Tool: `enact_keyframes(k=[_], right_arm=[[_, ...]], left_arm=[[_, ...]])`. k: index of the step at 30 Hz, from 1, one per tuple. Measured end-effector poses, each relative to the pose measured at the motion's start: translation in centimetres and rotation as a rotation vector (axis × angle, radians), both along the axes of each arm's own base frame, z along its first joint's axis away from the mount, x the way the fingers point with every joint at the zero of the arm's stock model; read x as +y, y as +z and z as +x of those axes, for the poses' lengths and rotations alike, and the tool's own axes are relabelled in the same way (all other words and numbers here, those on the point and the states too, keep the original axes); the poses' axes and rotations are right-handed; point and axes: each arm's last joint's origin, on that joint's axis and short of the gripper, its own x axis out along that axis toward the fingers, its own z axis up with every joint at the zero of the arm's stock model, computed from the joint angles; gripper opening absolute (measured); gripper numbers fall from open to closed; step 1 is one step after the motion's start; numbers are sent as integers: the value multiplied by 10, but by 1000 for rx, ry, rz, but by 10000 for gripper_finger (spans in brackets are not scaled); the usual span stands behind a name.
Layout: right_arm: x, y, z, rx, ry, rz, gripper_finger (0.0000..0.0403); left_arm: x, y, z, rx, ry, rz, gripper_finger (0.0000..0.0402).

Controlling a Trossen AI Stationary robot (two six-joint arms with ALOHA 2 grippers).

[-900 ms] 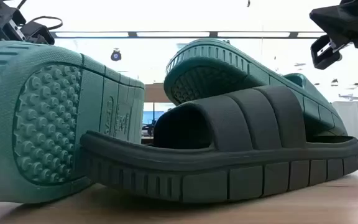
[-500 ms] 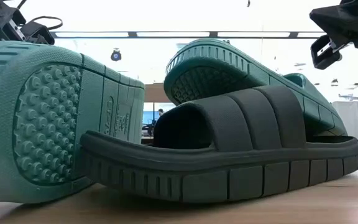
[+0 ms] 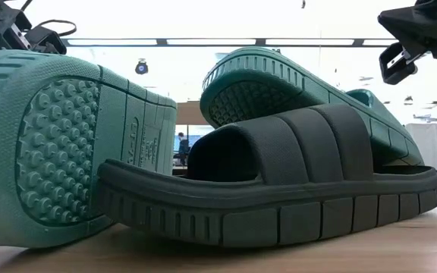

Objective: Pick and place slides into the shelf

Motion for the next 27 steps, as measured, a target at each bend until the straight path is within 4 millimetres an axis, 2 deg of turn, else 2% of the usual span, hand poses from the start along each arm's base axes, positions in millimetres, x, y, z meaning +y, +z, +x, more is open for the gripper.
enact_keyframes(k=[18, 20, 24, 27], right_arm=[[0, 3, -1, -29, 1, 19, 9], [0, 4, -1, -31, 26, 106, 9], [-1, 13, -3, -66, 121, 487, 9], [-2, 24, -5, -176, 141, 578, 9]], left_arm=[[0, 0, 0, 0, 0, 0, 0], [0, 0, 0, 0, 0, 0, 0], [0, 0, 0, 0, 0, 0, 0], [0, 0, 0, 0, 0, 0, 0]])
